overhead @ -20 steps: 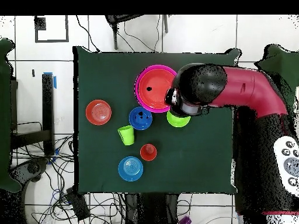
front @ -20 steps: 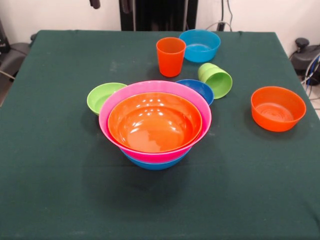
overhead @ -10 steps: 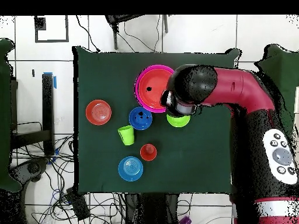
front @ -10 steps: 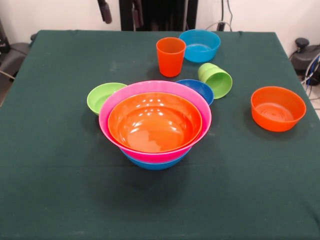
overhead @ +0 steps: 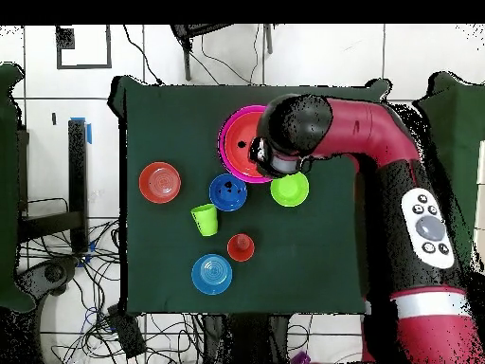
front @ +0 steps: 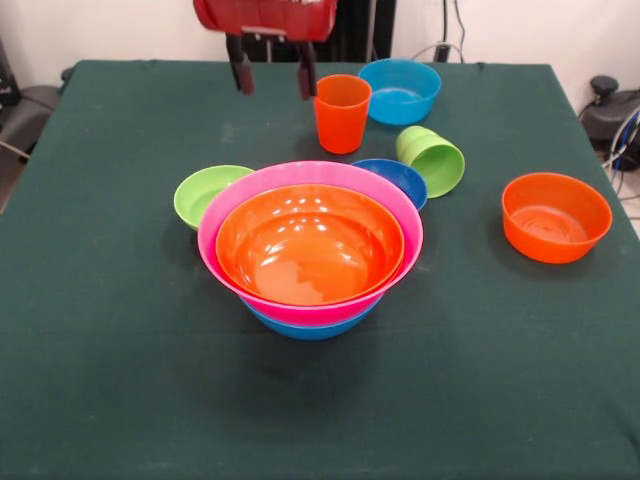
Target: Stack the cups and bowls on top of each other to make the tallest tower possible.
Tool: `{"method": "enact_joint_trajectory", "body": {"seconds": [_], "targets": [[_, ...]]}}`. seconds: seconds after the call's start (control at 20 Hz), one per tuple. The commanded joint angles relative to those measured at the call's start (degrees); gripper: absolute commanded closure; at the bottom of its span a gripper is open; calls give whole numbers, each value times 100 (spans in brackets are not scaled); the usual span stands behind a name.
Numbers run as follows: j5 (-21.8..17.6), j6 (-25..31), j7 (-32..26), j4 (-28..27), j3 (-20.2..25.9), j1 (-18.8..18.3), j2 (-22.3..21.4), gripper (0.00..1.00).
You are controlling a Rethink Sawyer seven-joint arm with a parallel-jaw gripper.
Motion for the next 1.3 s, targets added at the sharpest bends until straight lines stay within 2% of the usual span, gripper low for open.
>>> {"method": "enact_joint_trajectory", "body": {"seconds": [0.05,0.2,0.4,0.6,0.85,1.05,1.15,1.25,1.3], "targets": [[-611,637,-1414,-1725,292,215,897,0],[-765,1236,-1817,-2715,410,309,1309,0],[-880,1713,-2042,-3623,649,474,1674,0],[-872,1855,-1906,-3931,773,560,1839,0],[-768,1681,-1929,-3659,726,511,1726,0],[-640,1399,-1733,-3210,621,473,1504,0],[-554,1074,-1504,-2749,534,441,1279,0],[-451,675,-1190,-1957,388,389,807,0],[-324,469,-912,-1314,300,351,401,0]]}}
